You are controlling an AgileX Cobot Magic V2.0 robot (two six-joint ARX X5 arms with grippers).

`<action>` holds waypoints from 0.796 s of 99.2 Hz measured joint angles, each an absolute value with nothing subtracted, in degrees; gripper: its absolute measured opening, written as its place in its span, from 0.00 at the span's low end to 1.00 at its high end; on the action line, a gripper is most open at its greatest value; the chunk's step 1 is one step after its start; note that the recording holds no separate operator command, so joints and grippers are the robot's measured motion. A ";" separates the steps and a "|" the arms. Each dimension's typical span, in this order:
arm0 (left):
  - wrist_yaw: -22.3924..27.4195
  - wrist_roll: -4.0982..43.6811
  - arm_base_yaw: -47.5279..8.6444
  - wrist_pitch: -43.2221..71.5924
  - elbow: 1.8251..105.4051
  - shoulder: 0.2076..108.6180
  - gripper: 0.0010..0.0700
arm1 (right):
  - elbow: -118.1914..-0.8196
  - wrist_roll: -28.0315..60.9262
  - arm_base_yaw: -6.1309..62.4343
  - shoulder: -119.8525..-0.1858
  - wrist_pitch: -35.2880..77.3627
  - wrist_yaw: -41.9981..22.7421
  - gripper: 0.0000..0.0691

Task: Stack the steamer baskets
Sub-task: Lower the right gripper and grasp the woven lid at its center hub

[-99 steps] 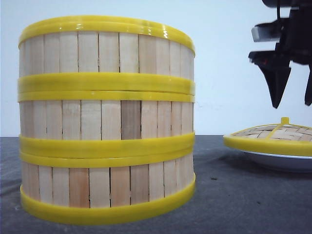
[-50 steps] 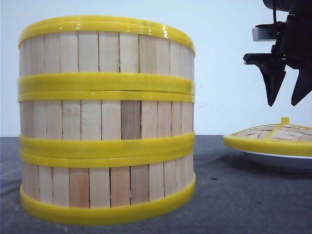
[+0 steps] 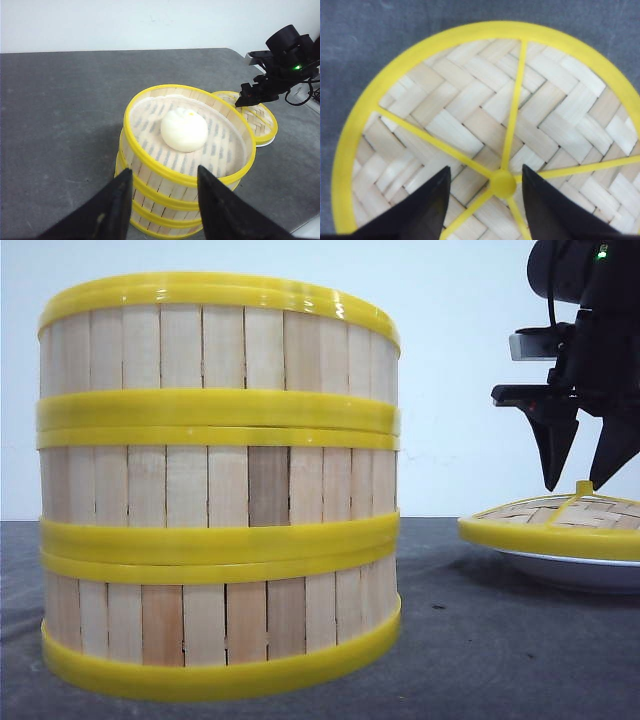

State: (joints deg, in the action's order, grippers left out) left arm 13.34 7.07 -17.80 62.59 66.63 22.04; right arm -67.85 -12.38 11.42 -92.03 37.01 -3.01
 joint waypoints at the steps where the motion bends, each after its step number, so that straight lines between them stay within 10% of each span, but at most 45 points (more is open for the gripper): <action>1: 13.34 7.07 -17.80 62.59 66.63 22.04 0.33 | -67.85 -12.38 11.40 -92.12 36.99 -3.03 0.38; 45: 13.30 6.55 -17.80 62.57 66.63 22.04 0.33 | -68.12 -12.40 10.81 -92.62 37.26 -3.46 0.10; 79: 13.26 5.96 -17.80 62.52 66.63 22.04 0.33 | -68.23 -12.43 10.81 -92.60 37.56 -3.49 0.08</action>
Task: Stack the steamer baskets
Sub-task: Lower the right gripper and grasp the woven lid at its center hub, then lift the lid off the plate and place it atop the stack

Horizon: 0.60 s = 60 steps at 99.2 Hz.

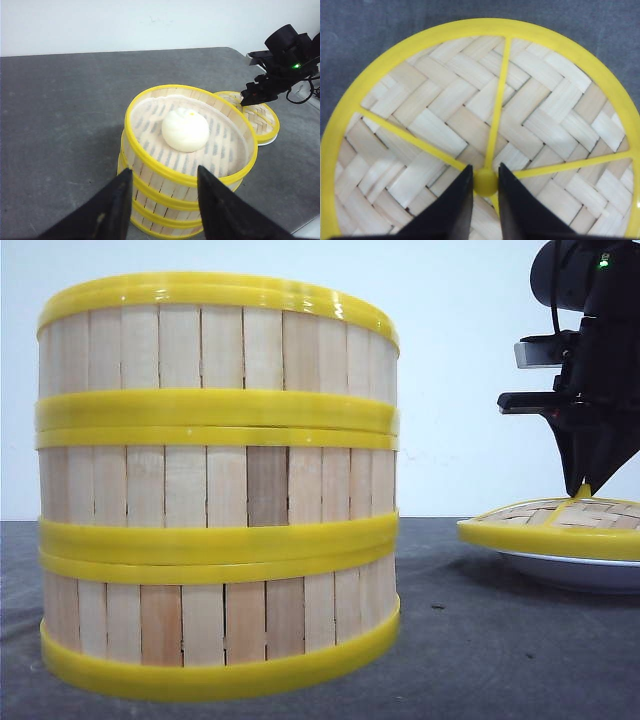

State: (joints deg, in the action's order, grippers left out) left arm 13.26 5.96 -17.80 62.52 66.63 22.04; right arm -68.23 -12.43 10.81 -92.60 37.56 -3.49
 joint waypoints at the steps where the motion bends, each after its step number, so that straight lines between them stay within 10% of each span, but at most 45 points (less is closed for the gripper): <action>1: 13.28 5.96 -17.80 62.52 66.63 22.04 0.33 | -68.25 -12.43 10.81 -92.58 37.60 -3.49 0.08; 60: 13.28 5.93 -17.80 62.48 66.63 22.04 0.33 | -77.43 -10.37 12.51 -80.86 45.23 0.08 0.08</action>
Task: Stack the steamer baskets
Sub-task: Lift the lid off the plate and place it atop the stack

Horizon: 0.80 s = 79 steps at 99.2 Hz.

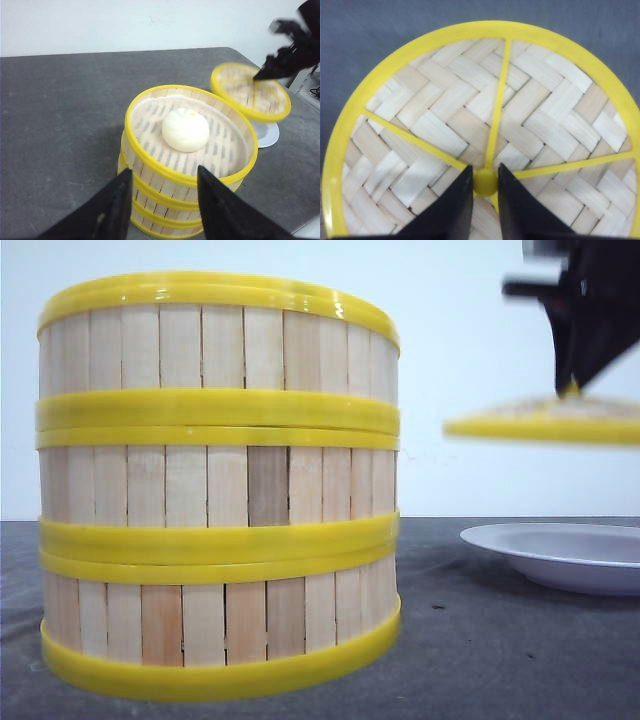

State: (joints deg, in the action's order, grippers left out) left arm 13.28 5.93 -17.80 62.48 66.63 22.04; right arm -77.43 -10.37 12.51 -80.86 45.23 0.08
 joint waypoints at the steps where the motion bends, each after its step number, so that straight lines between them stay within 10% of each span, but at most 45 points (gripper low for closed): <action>1: 13.26 5.93 -17.80 62.48 66.63 22.04 0.33 | -77.91 -10.35 12.64 -80.71 45.54 0.32 0.08; 79: 13.28 5.96 -17.80 62.48 66.63 22.04 0.33 | -98.63 -9.63 45.17 -81.01 51.55 10.37 0.08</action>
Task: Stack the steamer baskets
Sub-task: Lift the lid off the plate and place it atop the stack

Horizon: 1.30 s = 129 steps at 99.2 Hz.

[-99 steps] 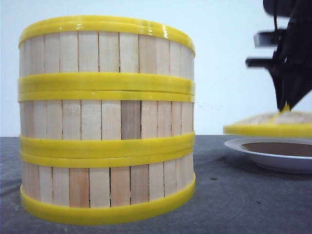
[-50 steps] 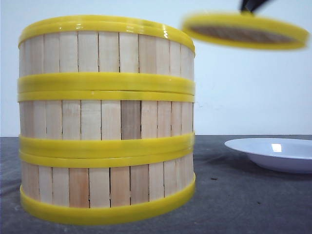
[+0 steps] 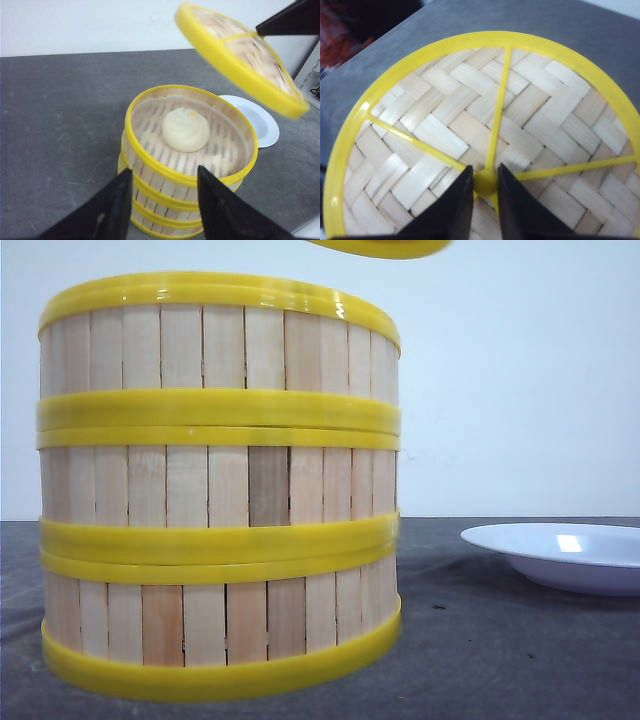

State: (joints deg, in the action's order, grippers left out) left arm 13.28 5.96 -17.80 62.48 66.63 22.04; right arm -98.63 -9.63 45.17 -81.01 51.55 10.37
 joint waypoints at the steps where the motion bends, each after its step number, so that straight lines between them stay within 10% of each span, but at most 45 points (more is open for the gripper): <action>1: 13.28 5.96 -17.80 62.48 66.63 22.04 0.33 | -98.63 -9.54 45.41 -81.17 51.55 10.35 0.08; 129: 13.26 5.96 -17.80 62.41 66.63 22.04 0.33 | -98.63 -6.13 51.90 -94.32 53.34 2.96 0.08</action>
